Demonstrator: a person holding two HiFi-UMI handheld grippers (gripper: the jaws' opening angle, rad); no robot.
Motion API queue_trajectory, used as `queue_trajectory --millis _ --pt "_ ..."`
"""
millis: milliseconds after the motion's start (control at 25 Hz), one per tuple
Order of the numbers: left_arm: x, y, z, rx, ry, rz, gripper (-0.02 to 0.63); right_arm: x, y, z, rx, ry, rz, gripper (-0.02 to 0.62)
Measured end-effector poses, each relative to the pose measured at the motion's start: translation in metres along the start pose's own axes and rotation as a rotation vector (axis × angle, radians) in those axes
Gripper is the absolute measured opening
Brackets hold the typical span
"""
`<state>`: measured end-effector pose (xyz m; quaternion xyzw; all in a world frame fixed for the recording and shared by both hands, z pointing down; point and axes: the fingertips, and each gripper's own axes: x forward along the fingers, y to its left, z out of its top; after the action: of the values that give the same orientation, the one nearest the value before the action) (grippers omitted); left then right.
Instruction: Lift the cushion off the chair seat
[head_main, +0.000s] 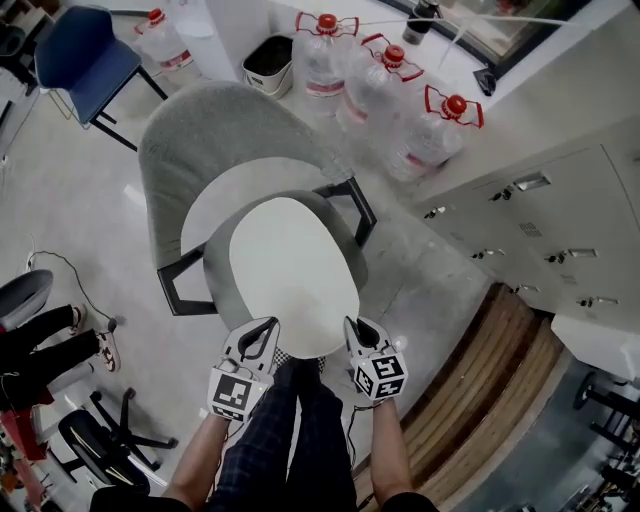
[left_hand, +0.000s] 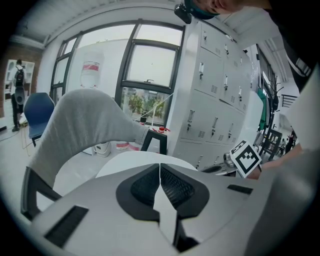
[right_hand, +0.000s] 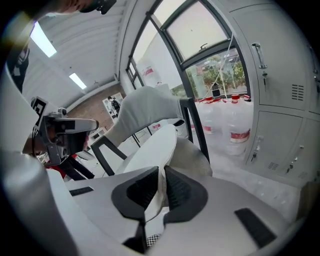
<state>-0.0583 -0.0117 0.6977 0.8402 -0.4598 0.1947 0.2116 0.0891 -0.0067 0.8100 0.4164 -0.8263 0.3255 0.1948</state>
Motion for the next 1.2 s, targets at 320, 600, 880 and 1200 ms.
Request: queue_trajectory --millis 320,600,880,1200 --pt "-0.03 -0.012 0.042 0.034 -0.024 0.011 0.02 -0.033 0.032 0.054 -0.066 -0.04 0.031 0.051" --pt "-0.06 -0.013 0.073 0.027 -0.047 0.037 0.02 -0.057 0.059 0.094 -0.127 -0.053 0.037 0.048" --pt "-0.093 -0.015 0.108 0.041 -0.077 0.053 0.02 -0.088 0.081 0.132 -0.158 -0.08 0.019 0.046" --pt "-0.122 -0.027 0.145 0.072 -0.117 0.031 0.02 -0.131 0.094 0.176 -0.168 -0.128 -0.014 0.043"
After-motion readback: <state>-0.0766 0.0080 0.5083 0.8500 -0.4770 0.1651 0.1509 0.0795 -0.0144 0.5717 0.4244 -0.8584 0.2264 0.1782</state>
